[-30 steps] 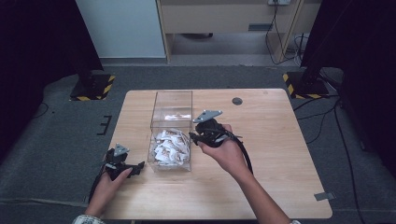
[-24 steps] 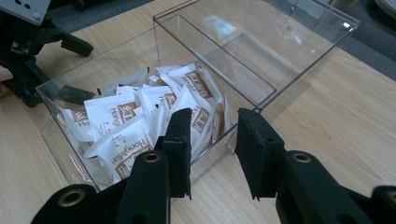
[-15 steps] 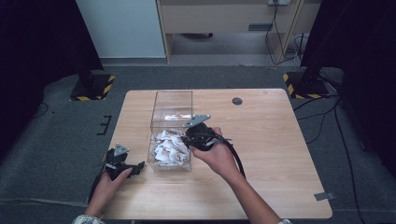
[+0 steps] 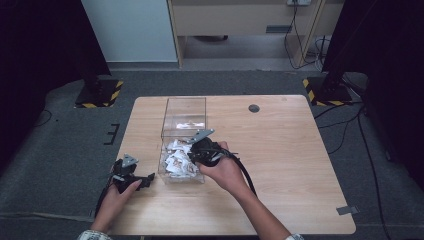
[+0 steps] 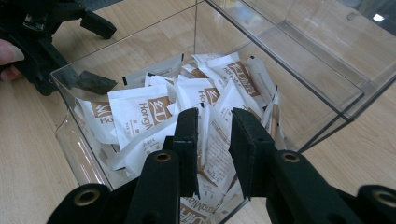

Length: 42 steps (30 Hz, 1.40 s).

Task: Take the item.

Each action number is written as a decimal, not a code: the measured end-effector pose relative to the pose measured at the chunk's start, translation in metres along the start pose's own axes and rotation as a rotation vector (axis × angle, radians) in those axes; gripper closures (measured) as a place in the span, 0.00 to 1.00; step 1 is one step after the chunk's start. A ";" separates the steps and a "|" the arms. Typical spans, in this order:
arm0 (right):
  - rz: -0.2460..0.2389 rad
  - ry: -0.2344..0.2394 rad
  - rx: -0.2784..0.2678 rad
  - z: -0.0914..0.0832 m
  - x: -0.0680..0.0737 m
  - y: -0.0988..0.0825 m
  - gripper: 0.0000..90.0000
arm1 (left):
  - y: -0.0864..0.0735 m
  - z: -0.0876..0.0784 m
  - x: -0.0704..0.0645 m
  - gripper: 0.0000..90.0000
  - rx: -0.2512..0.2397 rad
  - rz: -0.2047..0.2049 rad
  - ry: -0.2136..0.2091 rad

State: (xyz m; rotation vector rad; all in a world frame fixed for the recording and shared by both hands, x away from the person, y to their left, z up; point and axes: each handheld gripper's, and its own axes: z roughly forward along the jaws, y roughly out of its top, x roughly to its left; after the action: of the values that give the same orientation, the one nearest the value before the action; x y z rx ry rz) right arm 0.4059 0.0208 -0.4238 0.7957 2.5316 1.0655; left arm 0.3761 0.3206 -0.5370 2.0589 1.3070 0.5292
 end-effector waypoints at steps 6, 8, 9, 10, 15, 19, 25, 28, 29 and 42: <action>0.003 0.006 0.003 0.005 0.003 -0.002 0.80 | 0.000 0.000 0.000 0.00 0.000 0.000 0.000; 0.009 0.005 0.010 0.007 0.003 -0.004 0.80 | 0.000 0.000 0.000 0.00 -0.001 0.000 0.000; 0.009 0.005 0.011 0.008 0.002 -0.004 0.80 | 0.000 0.000 0.000 0.00 -0.001 0.000 0.000; 0.009 0.005 0.011 0.008 0.002 -0.004 0.80 | 0.000 0.000 0.000 0.00 -0.001 0.000 0.000; 0.020 0.010 0.020 0.012 0.001 -0.008 0.81 | 0.000 0.000 0.000 0.00 -0.001 0.000 0.000; 0.008 0.011 0.030 0.015 0.005 -0.009 0.81 | 0.000 0.000 0.000 0.00 -0.001 0.000 0.000; 0.009 0.004 0.041 0.020 0.005 -0.010 0.81 | 0.000 0.000 0.000 0.00 -0.001 0.000 0.000; 0.005 0.005 0.051 0.021 0.005 -0.010 0.84 | 0.000 0.000 0.000 0.00 0.000 0.000 0.000; 0.010 0.001 0.053 0.021 0.005 -0.010 0.88 | 0.000 0.000 0.000 0.00 0.000 0.000 0.000; -0.003 0.013 0.033 0.015 0.005 -0.009 1.00 | 0.000 0.000 0.000 0.00 0.000 0.000 -0.001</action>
State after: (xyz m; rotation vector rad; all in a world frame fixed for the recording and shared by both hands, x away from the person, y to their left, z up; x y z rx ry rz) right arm 0.4057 0.0270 -0.4412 0.7963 2.5669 1.0332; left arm 0.3764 0.3205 -0.5370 2.0588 1.3066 0.5283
